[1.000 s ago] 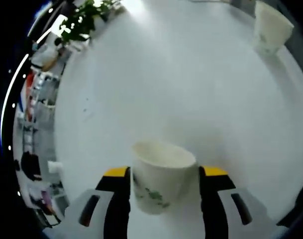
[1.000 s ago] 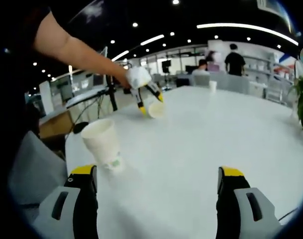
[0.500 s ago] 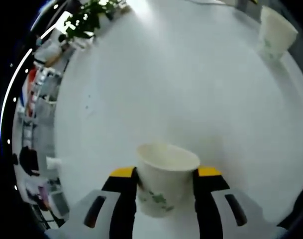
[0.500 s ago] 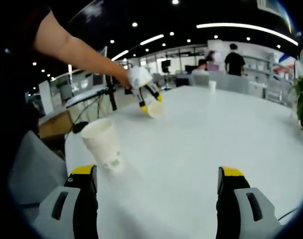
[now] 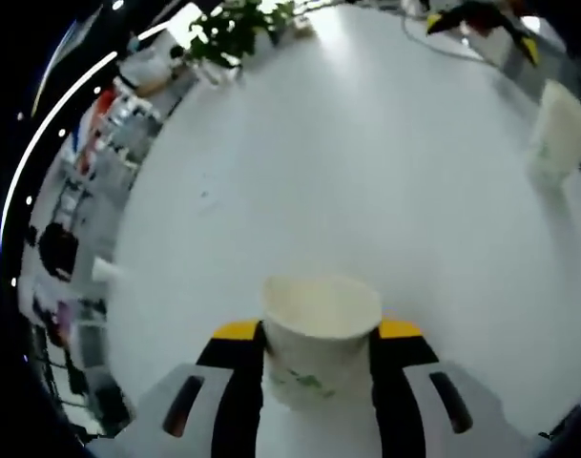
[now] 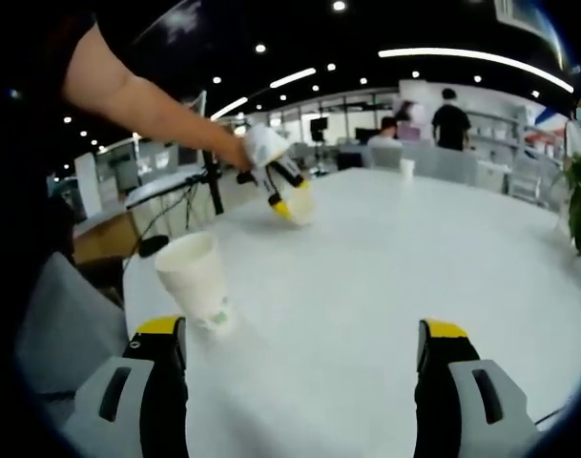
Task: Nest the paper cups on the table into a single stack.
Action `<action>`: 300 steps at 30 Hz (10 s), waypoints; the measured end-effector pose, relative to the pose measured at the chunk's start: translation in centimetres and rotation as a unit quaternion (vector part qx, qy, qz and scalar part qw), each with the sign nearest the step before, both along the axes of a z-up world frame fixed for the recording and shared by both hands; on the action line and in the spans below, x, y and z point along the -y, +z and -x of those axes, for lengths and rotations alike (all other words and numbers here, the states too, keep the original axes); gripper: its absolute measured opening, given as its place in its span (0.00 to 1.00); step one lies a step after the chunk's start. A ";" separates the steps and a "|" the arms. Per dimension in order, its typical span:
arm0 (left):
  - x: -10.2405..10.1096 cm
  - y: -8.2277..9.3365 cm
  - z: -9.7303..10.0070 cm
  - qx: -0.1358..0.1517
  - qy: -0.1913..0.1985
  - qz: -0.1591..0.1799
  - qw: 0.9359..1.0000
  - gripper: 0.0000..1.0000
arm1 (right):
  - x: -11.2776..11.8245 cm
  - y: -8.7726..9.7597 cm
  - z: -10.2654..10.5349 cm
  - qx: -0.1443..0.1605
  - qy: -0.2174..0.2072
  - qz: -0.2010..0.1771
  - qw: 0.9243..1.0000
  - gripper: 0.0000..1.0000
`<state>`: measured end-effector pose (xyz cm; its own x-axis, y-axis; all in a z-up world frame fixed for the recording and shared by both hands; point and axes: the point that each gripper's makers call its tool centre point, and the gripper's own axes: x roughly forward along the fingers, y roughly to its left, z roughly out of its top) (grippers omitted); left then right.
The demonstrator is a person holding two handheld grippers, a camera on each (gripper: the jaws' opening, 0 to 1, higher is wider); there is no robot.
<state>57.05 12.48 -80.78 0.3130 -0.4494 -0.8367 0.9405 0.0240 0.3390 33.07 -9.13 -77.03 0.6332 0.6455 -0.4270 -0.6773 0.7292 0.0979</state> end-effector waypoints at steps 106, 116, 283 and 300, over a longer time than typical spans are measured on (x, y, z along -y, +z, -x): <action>4.7 17.0 3.2 -0.030 0.206 0.444 0.872 0.38 | 0.6 4.9 -1.0 0.052 -0.003 0.002 0.999 1.00; 5.5 17.4 5.5 -0.028 0.194 0.449 0.872 0.38 | 0.6 5.2 -0.5 0.058 -0.005 0.000 0.998 1.00; 10.4 12.4 25.2 -0.085 0.112 0.488 0.862 0.37 | 1.1 5.4 2.5 0.049 -0.013 -0.014 0.999 1.00; 10.4 10.2 25.3 -0.097 0.128 0.477 0.864 0.36 | 1.0 5.2 2.8 0.045 -0.014 -0.015 0.999 1.00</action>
